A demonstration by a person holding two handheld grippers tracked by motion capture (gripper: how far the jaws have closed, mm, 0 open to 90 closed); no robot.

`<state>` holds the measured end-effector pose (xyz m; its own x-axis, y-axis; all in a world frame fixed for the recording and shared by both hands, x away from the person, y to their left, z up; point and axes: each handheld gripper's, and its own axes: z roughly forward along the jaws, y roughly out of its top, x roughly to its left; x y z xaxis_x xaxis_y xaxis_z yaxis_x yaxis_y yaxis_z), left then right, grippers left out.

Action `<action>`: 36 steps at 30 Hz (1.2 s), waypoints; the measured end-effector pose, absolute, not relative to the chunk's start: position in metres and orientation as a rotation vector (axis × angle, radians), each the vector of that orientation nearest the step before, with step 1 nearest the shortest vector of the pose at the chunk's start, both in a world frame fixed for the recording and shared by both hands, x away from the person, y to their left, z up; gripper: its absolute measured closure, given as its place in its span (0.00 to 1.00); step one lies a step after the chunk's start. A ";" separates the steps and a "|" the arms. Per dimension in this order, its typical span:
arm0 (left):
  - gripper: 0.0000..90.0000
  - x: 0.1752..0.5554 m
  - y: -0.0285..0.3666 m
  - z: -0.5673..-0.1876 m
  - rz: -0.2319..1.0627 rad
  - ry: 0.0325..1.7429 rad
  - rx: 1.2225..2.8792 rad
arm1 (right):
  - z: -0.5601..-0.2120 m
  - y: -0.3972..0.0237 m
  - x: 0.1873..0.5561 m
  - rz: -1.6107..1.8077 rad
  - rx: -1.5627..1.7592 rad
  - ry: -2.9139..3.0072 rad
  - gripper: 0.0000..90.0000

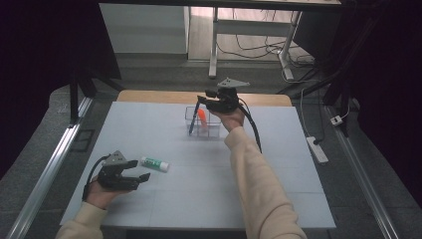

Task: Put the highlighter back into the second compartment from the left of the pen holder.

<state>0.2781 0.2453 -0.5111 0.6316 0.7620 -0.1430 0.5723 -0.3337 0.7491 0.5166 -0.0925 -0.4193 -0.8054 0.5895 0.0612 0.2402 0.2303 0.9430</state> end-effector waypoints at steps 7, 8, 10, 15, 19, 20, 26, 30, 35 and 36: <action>0.29 0.278 0.245 -0.511 0.299 1.046 2.041 | -0.419 -0.108 0.511 1.595 0.776 2.206 0.59; 0.29 0.278 0.245 -0.511 0.299 1.046 2.042 | -0.419 -0.110 0.510 1.596 0.776 2.204 0.59; 0.29 0.278 0.245 -0.511 0.300 1.046 2.043 | -0.419 -0.115 0.508 1.591 0.773 2.208 0.59; 0.29 0.278 0.245 -0.511 0.302 1.051 2.043 | -0.421 -0.128 0.498 1.589 0.774 2.206 0.59; 0.29 0.278 0.245 -0.511 0.304 1.053 2.044 | -0.424 -0.141 0.487 1.590 0.776 2.208 0.59; 0.29 0.278 0.245 -0.511 0.305 1.054 2.043 | -0.424 -0.144 0.484 1.587 0.776 2.208 0.59; 0.29 0.278 0.246 -0.511 0.310 1.057 2.042 | -0.429 -0.166 0.464 1.574 0.767 2.210 0.58; 0.28 0.278 0.246 -0.511 0.312 1.061 2.040 | -0.434 -0.182 0.450 1.551 0.773 2.218 0.58; 0.28 0.277 0.245 -0.511 0.314 1.063 2.039 | -0.439 -0.201 0.433 1.535 0.780 2.224 0.57; 0.28 0.277 0.245 -0.511 0.313 1.063 2.038 | -0.440 -0.205 0.430 1.539 0.784 2.224 0.57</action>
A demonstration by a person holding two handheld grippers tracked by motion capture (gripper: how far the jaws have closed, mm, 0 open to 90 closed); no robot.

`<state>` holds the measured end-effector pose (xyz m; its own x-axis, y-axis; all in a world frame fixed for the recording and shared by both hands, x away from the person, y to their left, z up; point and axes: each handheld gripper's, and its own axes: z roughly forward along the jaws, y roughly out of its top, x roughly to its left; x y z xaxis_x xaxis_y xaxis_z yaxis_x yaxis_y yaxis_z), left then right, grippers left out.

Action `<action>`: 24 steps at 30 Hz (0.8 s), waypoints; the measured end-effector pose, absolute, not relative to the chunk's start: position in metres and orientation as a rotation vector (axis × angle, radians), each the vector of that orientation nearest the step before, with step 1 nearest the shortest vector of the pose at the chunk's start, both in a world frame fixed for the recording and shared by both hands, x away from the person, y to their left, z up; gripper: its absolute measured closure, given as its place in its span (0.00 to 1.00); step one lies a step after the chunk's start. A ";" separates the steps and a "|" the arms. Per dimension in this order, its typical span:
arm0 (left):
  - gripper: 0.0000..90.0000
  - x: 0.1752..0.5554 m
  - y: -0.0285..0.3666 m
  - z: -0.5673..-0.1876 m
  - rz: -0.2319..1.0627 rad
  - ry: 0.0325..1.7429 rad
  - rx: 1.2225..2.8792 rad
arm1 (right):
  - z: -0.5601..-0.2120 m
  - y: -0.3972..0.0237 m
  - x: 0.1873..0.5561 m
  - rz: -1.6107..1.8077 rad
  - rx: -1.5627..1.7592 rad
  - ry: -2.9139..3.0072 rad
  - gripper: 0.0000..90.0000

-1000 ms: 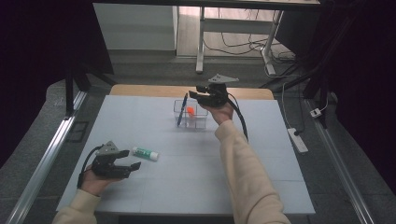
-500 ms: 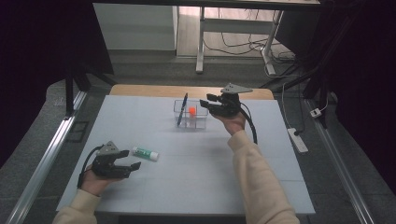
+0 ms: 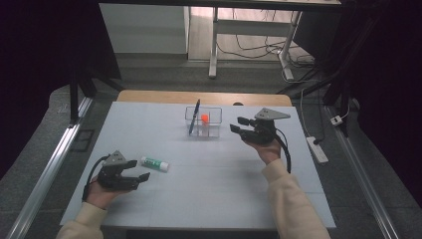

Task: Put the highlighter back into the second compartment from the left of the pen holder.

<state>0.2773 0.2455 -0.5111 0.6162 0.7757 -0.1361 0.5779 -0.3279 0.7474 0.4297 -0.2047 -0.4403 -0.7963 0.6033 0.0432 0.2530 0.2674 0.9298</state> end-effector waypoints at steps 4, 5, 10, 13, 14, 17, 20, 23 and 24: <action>0.28 0.277 0.246 -0.511 0.313 1.067 2.035 | -0.446 -0.215 0.416 1.536 0.788 2.235 0.56; 0.28 0.277 0.246 -0.511 0.313 1.068 2.034 | -0.448 -0.218 0.412 1.528 0.783 2.238 0.56; 0.28 0.277 0.246 -0.511 0.314 1.071 2.033 | -0.454 -0.231 0.397 1.510 0.789 2.242 0.55; 0.28 0.277 0.246 -0.511 0.316 1.071 2.033 | -0.458 -0.240 0.388 1.505 0.797 2.244 0.54; 0.28 0.277 0.246 -0.511 0.316 1.072 2.032 | -0.460 -0.242 0.385 1.498 0.798 2.244 0.54; 0.28 0.278 0.246 -0.511 0.315 1.073 2.033 | -0.465 -0.250 0.377 1.483 0.806 2.245 0.54; 0.28 0.278 0.246 -0.511 0.316 1.072 2.034 | -0.468 -0.256 0.371 1.474 0.805 2.247 0.54; 0.28 0.278 0.246 -0.511 0.317 1.073 2.033 | -0.472 -0.261 0.365 1.471 0.802 2.250 0.53; 0.28 0.278 0.246 -0.511 0.316 1.072 2.033 | -0.472 -0.263 0.363 1.466 0.803 2.254 0.53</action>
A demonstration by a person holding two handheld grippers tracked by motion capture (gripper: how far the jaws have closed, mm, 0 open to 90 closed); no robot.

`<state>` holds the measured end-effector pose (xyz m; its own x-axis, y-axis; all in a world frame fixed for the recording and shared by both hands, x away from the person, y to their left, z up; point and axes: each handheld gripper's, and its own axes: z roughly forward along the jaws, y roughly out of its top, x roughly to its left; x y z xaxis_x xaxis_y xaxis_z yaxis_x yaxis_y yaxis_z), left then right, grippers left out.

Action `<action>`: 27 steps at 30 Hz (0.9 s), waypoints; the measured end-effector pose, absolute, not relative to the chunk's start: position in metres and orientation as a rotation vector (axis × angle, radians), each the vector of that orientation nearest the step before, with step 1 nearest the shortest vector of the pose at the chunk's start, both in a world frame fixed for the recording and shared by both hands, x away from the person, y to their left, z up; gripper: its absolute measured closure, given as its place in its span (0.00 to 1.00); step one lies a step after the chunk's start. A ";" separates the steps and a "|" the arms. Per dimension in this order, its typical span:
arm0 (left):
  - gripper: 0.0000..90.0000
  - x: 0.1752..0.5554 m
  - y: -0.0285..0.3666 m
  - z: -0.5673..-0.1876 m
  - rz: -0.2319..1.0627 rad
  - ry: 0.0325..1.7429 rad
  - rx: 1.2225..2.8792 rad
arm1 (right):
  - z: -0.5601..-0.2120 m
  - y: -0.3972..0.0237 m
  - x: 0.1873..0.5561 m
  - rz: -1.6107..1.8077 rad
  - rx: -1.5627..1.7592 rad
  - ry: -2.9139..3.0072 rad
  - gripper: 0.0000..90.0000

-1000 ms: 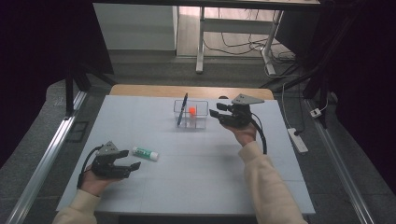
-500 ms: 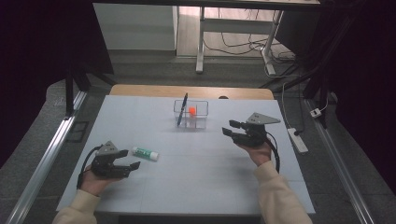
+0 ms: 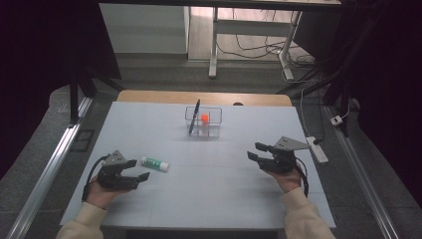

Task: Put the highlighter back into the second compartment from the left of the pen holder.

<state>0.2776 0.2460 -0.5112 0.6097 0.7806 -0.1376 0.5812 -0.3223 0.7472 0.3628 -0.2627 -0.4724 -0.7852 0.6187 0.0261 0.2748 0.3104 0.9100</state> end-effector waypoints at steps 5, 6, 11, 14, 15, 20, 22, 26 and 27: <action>0.28 0.277 0.246 -0.511 0.325 1.069 2.035 | -0.476 -0.271 0.355 1.467 0.807 2.257 0.53; 0.28 0.277 0.246 -0.511 0.326 1.069 2.034 | -0.477 -0.273 0.353 1.459 0.809 2.260 0.52; 0.28 0.277 0.247 -0.511 0.334 1.067 2.034 | -0.483 -0.281 0.346 1.452 0.819 2.263 0.50; 0.28 0.277 0.247 -0.510 0.337 1.066 2.031 | -0.487 -0.286 0.343 1.455 0.828 2.262 0.50; 0.28 0.277 0.248 -0.510 0.338 1.067 2.029 | -0.487 -0.287 0.342 1.458 0.834 2.261 0.50; 0.29 0.279 0.249 -0.508 0.358 1.074 2.027 | -0.490 -0.291 0.341 1.439 0.837 2.268 0.50; 0.29 0.279 0.250 -0.506 0.364 1.072 2.025 | -0.491 -0.291 0.342 1.428 0.835 2.272 0.50; 0.29 0.278 0.252 -0.502 0.380 1.067 2.017 | -0.492 -0.287 0.342 1.388 0.813 2.288 0.49; 0.29 0.278 0.253 -0.501 0.383 1.067 2.013 | -0.493 -0.286 0.342 1.390 0.805 2.288 0.49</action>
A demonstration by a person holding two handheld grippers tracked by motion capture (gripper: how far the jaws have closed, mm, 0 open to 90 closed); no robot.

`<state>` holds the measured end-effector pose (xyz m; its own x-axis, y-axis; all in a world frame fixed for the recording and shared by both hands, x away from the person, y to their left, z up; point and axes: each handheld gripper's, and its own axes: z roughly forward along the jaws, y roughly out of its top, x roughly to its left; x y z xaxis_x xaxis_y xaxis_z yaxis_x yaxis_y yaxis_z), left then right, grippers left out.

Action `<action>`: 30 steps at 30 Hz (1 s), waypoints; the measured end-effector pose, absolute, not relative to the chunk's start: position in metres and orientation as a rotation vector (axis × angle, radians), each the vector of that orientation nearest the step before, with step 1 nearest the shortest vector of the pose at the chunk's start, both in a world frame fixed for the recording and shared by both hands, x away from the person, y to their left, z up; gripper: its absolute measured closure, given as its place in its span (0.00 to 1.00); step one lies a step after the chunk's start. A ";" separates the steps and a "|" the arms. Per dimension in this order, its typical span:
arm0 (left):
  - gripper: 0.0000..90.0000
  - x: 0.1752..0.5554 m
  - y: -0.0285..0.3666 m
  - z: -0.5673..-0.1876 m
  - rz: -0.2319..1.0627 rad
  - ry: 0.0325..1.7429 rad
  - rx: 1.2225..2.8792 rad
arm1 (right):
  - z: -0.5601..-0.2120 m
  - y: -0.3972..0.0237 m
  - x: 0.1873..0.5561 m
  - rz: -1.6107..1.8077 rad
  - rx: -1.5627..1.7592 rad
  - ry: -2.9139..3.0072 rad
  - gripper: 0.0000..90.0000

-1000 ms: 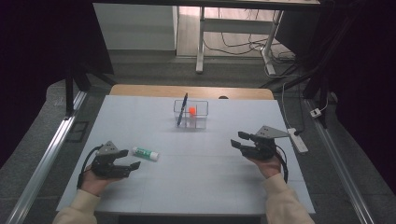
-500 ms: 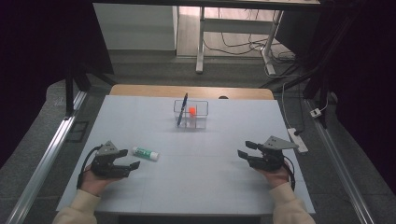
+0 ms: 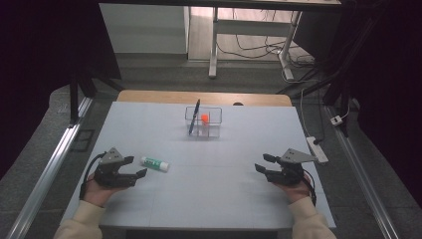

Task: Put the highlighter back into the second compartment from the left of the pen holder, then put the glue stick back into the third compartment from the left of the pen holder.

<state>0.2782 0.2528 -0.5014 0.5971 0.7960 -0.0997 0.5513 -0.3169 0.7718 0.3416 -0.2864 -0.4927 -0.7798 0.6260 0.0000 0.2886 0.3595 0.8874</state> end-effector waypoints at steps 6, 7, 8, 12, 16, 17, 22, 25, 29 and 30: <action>0.29 0.277 0.256 -0.500 0.394 1.069 2.010 | -0.494 -0.283 0.341 1.372 0.793 2.304 0.49; 0.29 0.277 0.256 -0.500 0.395 1.068 2.011 | -0.494 -0.283 0.342 1.369 0.792 2.307 0.49; 0.29 0.277 0.256 -0.500 0.395 1.068 2.012 | -0.495 -0.283 0.342 1.368 0.791 2.308 0.49; 0.29 0.277 0.257 -0.500 0.393 1.067 2.013 | -0.495 -0.282 0.342 1.362 0.790 2.313 0.48; 0.29 0.278 0.258 -0.499 0.396 1.065 2.015 | -0.496 -0.283 0.342 1.359 0.796 2.317 0.48; 0.29 0.277 0.258 -0.499 0.396 1.065 2.013 | -0.496 -0.283 0.342 1.360 0.798 2.317 0.48; 0.29 0.276 0.262 -0.497 0.400 1.069 2.011 | -0.496 -0.283 0.342 1.358 0.794 2.323 0.48; 0.29 0.277 0.266 -0.497 0.399 1.076 2.009 | -0.497 -0.282 0.342 1.351 0.793 2.330 0.48; 0.29 0.281 0.268 -0.494 0.403 1.086 2.013 | -0.496 -0.282 0.341 1.355 0.797 2.328 0.48; 0.29 0.283 0.268 -0.493 0.403 1.085 2.018 | -0.496 -0.282 0.341 1.358 0.797 2.326 0.48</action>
